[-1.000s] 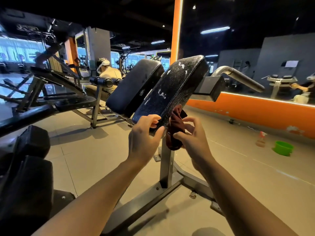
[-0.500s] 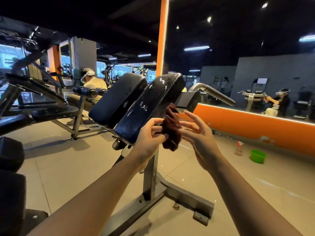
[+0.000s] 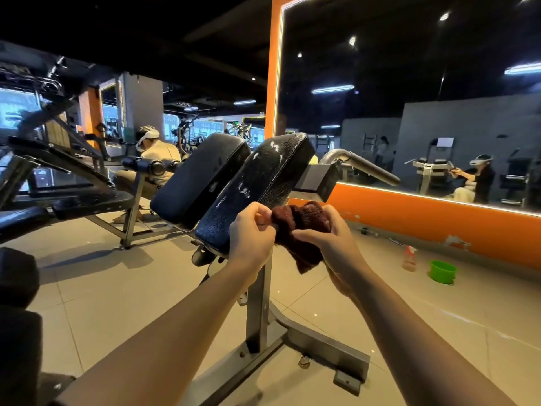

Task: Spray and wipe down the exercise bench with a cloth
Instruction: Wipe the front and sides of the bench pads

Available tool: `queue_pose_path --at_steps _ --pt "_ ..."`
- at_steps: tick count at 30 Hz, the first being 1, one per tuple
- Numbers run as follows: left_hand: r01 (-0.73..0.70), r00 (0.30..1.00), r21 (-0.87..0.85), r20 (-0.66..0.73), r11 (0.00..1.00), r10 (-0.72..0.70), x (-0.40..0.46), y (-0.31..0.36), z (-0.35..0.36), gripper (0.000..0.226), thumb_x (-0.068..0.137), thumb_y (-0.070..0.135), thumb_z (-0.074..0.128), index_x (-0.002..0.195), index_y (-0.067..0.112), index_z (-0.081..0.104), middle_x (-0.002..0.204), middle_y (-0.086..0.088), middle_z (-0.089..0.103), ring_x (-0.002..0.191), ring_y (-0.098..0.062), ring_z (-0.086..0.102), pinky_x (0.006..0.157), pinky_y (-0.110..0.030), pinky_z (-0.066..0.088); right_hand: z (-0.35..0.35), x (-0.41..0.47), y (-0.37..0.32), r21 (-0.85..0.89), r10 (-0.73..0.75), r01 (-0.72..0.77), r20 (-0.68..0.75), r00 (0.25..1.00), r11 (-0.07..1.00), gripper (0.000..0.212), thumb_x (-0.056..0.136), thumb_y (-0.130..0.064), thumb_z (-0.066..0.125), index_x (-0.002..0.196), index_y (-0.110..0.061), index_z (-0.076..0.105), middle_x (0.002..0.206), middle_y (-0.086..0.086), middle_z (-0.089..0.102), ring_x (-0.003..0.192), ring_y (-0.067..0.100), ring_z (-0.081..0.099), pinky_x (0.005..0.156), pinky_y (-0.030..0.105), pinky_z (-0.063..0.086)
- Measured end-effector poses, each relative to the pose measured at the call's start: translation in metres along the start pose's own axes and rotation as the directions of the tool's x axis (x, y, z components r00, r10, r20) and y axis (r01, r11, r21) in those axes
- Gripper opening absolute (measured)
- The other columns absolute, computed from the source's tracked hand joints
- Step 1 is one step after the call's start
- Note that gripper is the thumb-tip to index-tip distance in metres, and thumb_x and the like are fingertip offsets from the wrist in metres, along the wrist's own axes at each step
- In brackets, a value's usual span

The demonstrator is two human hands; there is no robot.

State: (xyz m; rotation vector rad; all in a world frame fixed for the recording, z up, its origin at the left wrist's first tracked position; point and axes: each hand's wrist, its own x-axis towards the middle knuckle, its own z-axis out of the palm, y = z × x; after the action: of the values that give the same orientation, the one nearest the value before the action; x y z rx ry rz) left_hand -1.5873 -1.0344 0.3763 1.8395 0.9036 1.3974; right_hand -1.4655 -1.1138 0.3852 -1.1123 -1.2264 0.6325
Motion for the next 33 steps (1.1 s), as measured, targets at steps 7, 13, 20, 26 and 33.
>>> queue_pose_path --at_steps 7,13,20,26,33 --pt "-0.136 0.988 0.305 -0.032 0.942 0.153 0.010 -0.016 -0.019 0.012 0.089 0.020 0.067 0.101 0.021 0.064 0.095 0.004 0.068 0.089 -0.012 0.065 0.082 -0.034 0.057 0.017 0.027 0.004 0.079 0.138 -0.123 -0.230 0.963 0.989 0.045 0.087 0.009 0.052 0.120 -0.021 0.043 0.106 0.003 0.050 0.098 0.026 0.059 0.078 0.044 0.059" --pt "-0.191 0.955 0.475 -0.114 0.859 0.275 0.016 -0.047 -0.044 0.026 0.087 0.013 0.067 0.112 0.017 0.061 0.112 -0.004 0.057 0.102 -0.020 0.056 0.083 -0.032 0.049 0.037 0.076 0.006 -0.002 -0.072 0.074 -0.294 0.953 0.997 0.046 0.086 0.002 0.055 0.128 -0.017 0.050 0.112 0.006 0.053 0.101 0.022 0.055 0.070 0.025 0.046" --pt "-0.230 0.971 0.450 0.046 0.863 0.235 0.021 -0.073 -0.053 0.045 0.094 0.024 0.061 0.137 0.017 0.052 0.139 0.000 0.053 0.126 -0.015 0.048 0.107 -0.036 0.042 0.025 0.097 0.031 -0.418 -0.298 0.220 -0.131 0.946 0.881 0.079 0.081 0.004 0.068 0.147 -0.020 0.032 0.130 0.000 0.048 0.122 0.015 0.045 0.096 0.018 0.046" --pt "-0.204 0.977 0.452 0.038 0.868 0.210 0.024 -0.076 -0.052 0.045 0.095 0.026 0.058 0.139 0.019 0.051 0.140 0.002 0.054 0.127 -0.015 0.050 0.106 -0.033 0.040 0.062 0.084 0.052 -0.336 -0.316 0.252 -0.153 0.936 0.908 0.038 0.081 0.002 0.063 0.111 -0.019 0.049 0.115 0.002 0.047 0.109 0.018 0.051 0.089 0.019 0.050" --pt "-0.183 0.982 0.448 0.046 0.875 0.182 0.022 -0.078 -0.052 0.045 0.097 0.025 0.054 0.141 0.020 0.048 0.142 0.002 0.052 0.129 -0.016 0.049 0.105 -0.032 0.041 0.034 0.088 0.032 -0.425 -0.458 0.330 -0.245 0.854 0.843 0.027 0.076 -0.008 0.065 0.096 -0.021 0.051 0.104 0.007 0.051 0.091 0.012 0.050 0.078 0.022 0.046"
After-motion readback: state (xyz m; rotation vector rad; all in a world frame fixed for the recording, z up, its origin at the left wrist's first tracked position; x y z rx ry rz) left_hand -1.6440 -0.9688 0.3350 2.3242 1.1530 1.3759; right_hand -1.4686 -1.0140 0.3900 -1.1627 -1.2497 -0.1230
